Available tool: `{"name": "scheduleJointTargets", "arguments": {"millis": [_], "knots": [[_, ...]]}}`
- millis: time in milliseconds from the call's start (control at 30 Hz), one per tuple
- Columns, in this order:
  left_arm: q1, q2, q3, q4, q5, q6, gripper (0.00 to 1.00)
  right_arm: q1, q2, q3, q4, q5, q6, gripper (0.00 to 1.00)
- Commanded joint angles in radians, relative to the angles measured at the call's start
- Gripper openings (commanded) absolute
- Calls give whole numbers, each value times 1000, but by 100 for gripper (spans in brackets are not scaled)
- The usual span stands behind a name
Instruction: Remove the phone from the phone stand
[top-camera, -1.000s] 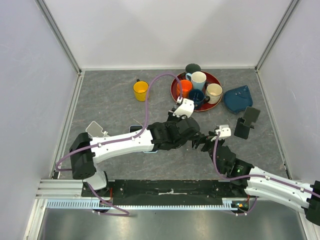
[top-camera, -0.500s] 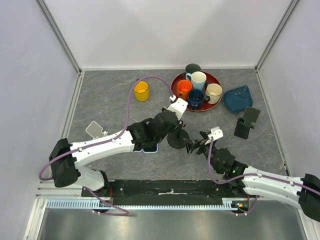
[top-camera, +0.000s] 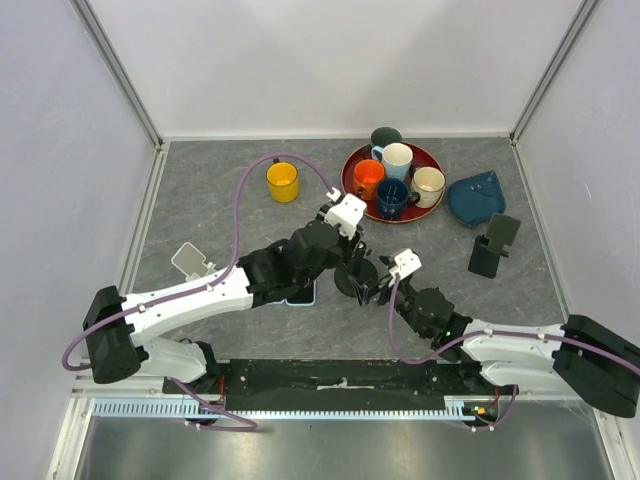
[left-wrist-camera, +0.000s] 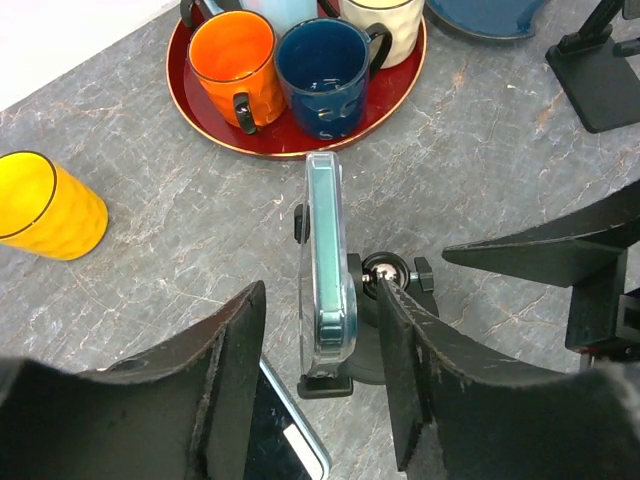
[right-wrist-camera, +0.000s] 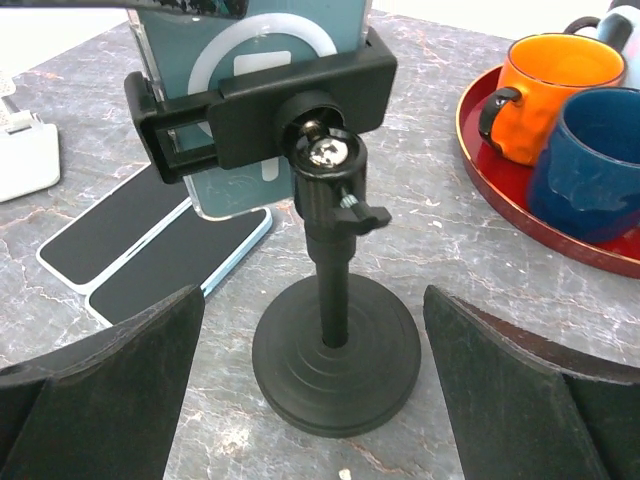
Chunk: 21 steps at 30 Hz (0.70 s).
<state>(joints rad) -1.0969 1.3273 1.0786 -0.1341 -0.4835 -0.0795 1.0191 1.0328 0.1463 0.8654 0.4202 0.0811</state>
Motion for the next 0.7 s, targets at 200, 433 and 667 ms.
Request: {"name": "scheduleJointTargets", "arguments": {"millis": [200,433,667], "knots": [[3,-31,-48,48,5,-2,58,-93,182,78,207,-129,28,96],[3,-11,-55,77,13,-6,57,-126,332,85,336,-167,55,88],[3,4,-52,108,3,-23,54,-140,490,78,539,-184,94,80]]}}
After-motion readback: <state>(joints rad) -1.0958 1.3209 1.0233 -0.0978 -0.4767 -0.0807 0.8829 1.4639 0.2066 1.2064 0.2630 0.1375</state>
